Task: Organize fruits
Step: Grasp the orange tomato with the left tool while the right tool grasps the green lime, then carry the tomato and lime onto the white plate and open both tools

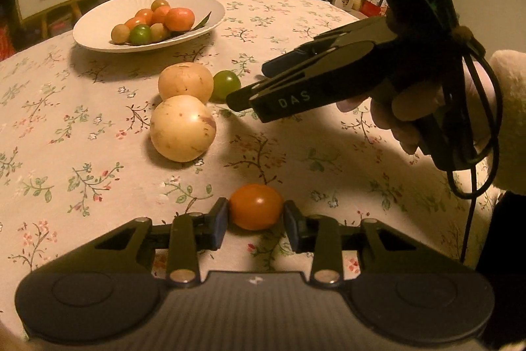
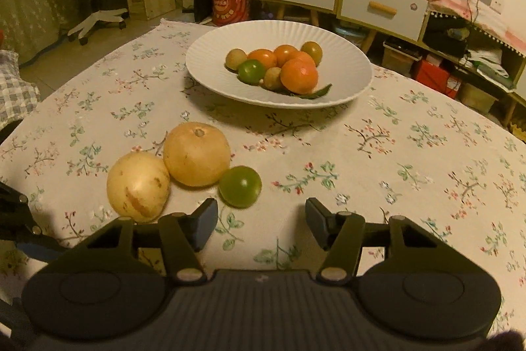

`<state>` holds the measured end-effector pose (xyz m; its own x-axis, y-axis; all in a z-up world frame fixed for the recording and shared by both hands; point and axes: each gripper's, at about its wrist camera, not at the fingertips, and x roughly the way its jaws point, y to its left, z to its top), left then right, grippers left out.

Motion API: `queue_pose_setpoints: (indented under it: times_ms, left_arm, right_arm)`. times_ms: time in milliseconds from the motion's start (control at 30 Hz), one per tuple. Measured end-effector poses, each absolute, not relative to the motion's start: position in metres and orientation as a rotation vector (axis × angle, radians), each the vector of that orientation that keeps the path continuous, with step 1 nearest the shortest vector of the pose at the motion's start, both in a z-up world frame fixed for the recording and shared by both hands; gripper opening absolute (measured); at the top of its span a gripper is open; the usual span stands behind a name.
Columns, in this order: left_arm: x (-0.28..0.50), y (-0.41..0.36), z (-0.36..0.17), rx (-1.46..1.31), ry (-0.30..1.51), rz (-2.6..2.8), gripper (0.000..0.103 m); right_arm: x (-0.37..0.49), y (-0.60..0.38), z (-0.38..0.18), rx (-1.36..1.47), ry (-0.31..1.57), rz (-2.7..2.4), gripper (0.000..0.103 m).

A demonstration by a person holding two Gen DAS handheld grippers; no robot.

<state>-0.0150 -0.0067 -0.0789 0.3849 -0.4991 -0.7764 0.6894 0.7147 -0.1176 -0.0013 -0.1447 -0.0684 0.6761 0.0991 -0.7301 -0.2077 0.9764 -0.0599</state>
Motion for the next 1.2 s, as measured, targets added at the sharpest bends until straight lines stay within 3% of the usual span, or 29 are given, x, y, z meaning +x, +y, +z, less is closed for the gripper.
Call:
queue_pose_setpoints:
  times_ms: [500,700,1200]
  left_arm:
    - [-0.015,-0.007,-0.079,0.238,0.899,-0.765,0.041]
    - [-0.015,-0.006,-0.078,0.234,0.899,-0.762,0.041]
    - [-0.014,-0.007,-0.066,0.219,0.862,-0.761,0.041]
  right_arm:
    - [0.01,-0.127,-0.072,-0.249,0.796,0.206,0.043]
    - [0.01,-0.123,-0.073,-0.271,0.786,0.214,0.027]
    - [0.004,-0.126,-0.063,-0.25,0.774,0.216,0.027]
